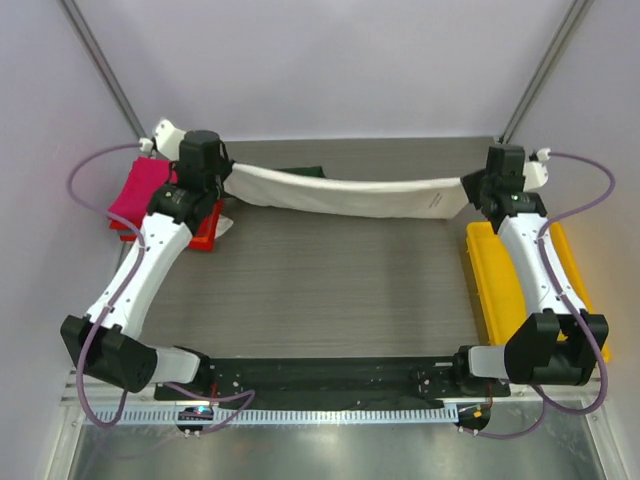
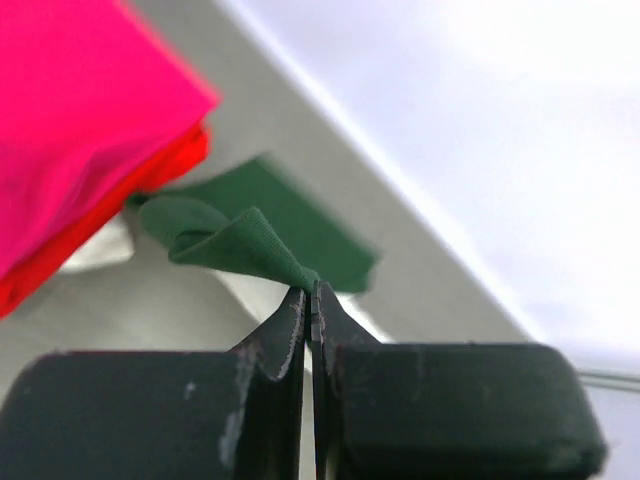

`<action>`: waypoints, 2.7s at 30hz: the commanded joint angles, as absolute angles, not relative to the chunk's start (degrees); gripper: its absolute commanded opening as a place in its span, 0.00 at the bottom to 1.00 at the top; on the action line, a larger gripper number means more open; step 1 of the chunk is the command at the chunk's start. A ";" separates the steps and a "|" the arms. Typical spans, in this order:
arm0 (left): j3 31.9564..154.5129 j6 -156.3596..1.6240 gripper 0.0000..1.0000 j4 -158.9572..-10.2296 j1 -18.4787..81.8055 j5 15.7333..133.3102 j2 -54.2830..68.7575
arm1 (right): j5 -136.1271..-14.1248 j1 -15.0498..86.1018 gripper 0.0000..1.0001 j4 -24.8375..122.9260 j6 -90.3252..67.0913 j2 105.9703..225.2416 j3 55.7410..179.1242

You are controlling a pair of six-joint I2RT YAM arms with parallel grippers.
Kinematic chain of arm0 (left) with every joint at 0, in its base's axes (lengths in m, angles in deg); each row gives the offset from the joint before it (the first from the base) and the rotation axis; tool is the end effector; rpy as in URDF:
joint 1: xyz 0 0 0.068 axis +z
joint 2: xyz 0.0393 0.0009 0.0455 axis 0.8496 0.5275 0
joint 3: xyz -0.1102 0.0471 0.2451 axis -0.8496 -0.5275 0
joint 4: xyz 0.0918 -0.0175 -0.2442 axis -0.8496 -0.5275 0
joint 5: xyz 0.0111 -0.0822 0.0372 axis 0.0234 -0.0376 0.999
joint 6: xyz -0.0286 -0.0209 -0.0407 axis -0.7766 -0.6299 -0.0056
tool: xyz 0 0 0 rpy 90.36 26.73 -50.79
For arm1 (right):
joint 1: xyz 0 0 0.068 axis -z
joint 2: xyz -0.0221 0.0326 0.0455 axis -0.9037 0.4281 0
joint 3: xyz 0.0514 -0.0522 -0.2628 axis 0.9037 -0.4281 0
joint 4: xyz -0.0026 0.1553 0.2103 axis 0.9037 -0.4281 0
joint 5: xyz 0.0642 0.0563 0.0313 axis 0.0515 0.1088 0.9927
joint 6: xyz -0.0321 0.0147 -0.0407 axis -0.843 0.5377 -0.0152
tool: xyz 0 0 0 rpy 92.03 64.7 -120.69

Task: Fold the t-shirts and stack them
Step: Fold the tshirt

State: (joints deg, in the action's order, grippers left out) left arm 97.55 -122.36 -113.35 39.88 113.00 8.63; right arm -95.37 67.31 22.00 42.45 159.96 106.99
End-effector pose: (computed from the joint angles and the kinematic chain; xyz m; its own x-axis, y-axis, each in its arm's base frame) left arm 0.2889 -0.0767 0.3817 -0.1081 -0.7239 -0.6814 -0.4447 0.6482 -0.6181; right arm 0.2905 -0.0212 0.3178 -0.1087 0.8585 -0.5012 0.6415 0.4457 0.6243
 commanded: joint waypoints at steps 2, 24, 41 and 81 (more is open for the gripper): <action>110.16 -115.98 0.00 -116.40 40.58 118.56 4.97 | -94.72 67.82 0.01 18.44 39.49 157.66 120.34; 117.22 -115.97 0.00 -118.69 40.58 116.88 -8.32 | -99.03 67.82 0.01 16.94 31.93 147.61 140.41; 142.33 -119.40 0.00 -112.63 50.42 104.41 22.95 | -79.82 75.37 0.01 20.90 41.15 181.43 165.93; 39.27 -127.22 0.00 -97.04 60.19 87.60 -36.47 | -72.83 85.40 0.01 31.81 28.59 138.60 70.81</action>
